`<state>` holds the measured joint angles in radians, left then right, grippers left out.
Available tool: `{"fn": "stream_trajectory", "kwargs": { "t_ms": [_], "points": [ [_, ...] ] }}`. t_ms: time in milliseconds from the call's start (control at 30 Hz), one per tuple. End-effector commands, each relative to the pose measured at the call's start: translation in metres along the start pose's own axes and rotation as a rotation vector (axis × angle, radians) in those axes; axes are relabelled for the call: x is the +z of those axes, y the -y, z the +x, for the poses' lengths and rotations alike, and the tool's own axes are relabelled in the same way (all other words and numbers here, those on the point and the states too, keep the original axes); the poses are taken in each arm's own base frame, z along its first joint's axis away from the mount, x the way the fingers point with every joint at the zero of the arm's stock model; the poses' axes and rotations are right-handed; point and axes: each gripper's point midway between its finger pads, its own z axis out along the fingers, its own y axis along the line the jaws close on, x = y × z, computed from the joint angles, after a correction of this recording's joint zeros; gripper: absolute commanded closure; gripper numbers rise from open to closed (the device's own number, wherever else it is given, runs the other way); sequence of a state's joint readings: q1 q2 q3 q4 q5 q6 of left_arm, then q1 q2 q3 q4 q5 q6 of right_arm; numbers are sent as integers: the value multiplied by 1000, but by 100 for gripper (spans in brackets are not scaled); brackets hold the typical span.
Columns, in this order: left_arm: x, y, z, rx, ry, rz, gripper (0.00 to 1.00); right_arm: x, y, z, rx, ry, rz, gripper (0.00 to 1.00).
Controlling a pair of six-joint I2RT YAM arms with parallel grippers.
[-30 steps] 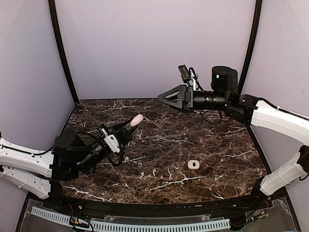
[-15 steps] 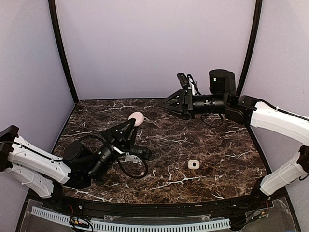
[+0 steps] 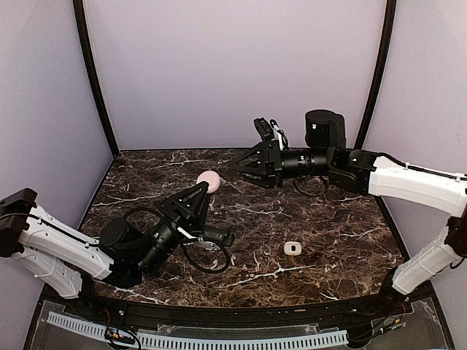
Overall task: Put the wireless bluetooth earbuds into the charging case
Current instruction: Pass from the left arm to the right
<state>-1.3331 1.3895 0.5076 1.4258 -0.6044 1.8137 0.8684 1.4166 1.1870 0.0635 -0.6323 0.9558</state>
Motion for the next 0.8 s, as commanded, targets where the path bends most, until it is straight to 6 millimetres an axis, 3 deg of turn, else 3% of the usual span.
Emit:
{"fn": "stream_trajectory", "kwargs": {
  "t_ms": [0,100,400,767],
  "points": [
    [-3,-8,3,2,-15,-39,100,10,-12,4,-5,-26,-56,53],
    [-2,-5,2,4,-11,-34,100,16,-12,10,-6,-52,-62,61],
    [-1,0,-3,28,0,-42,100,21,-19,13,-20,-75,-97,68],
    [0,2,-7,49,4,-52,100,28,-14,23,9,-111,-116,73]
  ]
}}
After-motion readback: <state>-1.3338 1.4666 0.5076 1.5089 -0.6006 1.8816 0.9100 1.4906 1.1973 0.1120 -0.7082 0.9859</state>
